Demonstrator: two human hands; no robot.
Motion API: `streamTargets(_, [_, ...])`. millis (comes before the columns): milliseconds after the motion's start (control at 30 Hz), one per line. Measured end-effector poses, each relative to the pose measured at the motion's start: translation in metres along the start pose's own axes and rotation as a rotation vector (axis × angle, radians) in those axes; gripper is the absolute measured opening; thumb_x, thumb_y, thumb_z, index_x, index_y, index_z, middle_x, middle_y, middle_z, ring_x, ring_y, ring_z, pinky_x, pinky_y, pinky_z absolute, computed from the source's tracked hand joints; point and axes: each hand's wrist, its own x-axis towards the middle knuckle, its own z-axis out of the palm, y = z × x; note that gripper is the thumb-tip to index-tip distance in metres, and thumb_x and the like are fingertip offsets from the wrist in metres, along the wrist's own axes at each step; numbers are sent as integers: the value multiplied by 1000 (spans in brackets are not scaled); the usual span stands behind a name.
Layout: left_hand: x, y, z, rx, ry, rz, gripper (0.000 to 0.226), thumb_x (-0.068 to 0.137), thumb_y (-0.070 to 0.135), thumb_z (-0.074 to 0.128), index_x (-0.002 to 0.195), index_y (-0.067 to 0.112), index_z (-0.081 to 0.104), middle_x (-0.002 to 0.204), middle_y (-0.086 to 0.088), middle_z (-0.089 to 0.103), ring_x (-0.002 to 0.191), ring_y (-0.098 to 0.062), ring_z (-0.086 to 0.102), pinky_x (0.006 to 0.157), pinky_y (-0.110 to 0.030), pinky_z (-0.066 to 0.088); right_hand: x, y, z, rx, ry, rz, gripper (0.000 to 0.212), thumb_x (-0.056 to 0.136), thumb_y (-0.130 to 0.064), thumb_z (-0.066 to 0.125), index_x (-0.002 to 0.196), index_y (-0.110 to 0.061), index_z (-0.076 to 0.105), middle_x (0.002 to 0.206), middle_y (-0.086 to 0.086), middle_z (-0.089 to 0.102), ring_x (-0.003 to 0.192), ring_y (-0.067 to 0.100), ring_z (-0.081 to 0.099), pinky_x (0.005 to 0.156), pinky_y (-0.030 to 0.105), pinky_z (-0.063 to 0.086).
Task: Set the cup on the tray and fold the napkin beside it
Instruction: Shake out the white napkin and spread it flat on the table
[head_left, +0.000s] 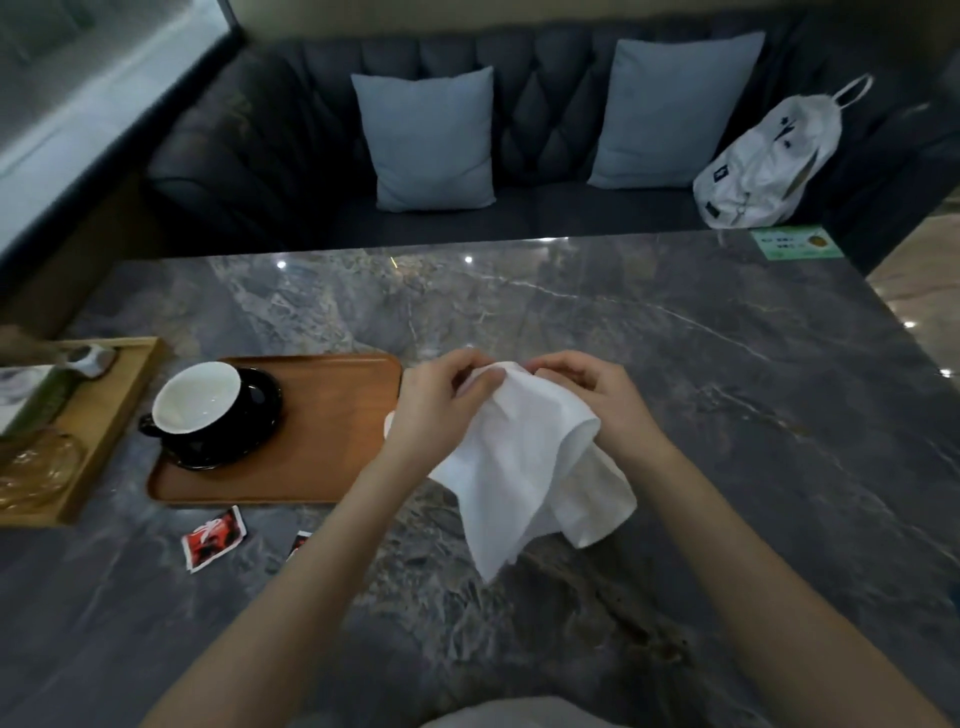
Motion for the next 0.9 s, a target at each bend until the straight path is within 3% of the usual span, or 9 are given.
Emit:
streamTargets(133, [9, 7, -12, -172, -57, -116, 19, 90, 26, 55, 71, 24, 58, 64, 8, 55, 63, -7, 50, 59, -19, 37, -7, -15, -5, 202, -65, 14, 19, 89, -22, 51, 94, -24, 70, 93, -8, 72, 89, 6, 66, 76, 21, 51])
streamTargets(200, [9, 7, -15, -376, -85, -236, 23, 91, 26, 53, 71, 19, 59, 71, 1, 57, 68, -13, 51, 63, -23, 40, -11, -17, -8, 371, -202, 36, 30, 76, -16, 47, 98, -19, 68, 96, -6, 73, 91, 10, 66, 75, 21, 53])
streamTargets(267, [9, 4, -13, -519, -93, -332, 24, 92, 27, 52, 75, 12, 59, 79, -8, 58, 74, -19, 53, 67, -28, 42, -15, -16, -10, 316, -234, 23, 41, 67, -8, 47, 100, -20, 67, 96, -8, 73, 93, 10, 66, 75, 20, 53])
streamTargets(367, [9, -3, -8, -622, -51, -434, 21, 91, 26, 55, 78, 10, 61, 81, -10, 60, 78, -22, 55, 66, -28, 45, -19, -14, -6, 180, -95, -20, 31, 71, -11, 65, 97, -27, 70, 96, -10, 74, 93, 9, 68, 76, 21, 53])
streamTargets(467, [8, -9, 0, -593, 24, -489, 16, 89, 24, 57, 79, 13, 64, 82, -5, 62, 83, -22, 57, 67, -28, 46, -18, -17, 10, 48, 82, -104, 12, 78, -9, 71, 87, -17, 73, 76, -11, 74, 74, 2, 67, 65, 14, 51])
streamTargets(567, [2, -6, 2, -248, 163, -385, 23, 90, 25, 53, 107, 12, 61, 101, 0, 60, 97, -16, 55, 76, -25, 42, -10, -22, 23, -86, 245, -132, 8, 81, -15, 68, 79, -12, 74, 71, -4, 72, 67, 3, 64, 63, 16, 50])
streamTargets(700, [-14, 19, -9, -160, 313, -78, 29, 92, 31, 49, 115, 15, 54, 109, 4, 54, 98, -9, 52, 80, -20, 40, 3, -37, 29, -146, 282, -129, 17, 83, -28, 66, 76, -14, 73, 72, 2, 72, 72, 16, 68, 70, 31, 54])
streamTargets(800, [-21, 29, -10, -110, 212, 36, 43, 86, 39, 58, 123, 19, 49, 114, 8, 54, 102, -6, 52, 83, -21, 42, 12, -55, 37, -211, 327, -208, 19, 82, -27, 66, 70, -13, 71, 67, 3, 69, 67, 17, 65, 69, 36, 52])
streamTargets(900, [-20, 31, -3, -54, 135, 57, 55, 82, 30, 62, 131, 18, 42, 124, 5, 51, 110, -8, 50, 88, -26, 44, 15, -73, 46, -295, 305, -296, 19, 82, -29, 66, 70, -15, 71, 66, 9, 69, 67, 23, 65, 67, 36, 53])
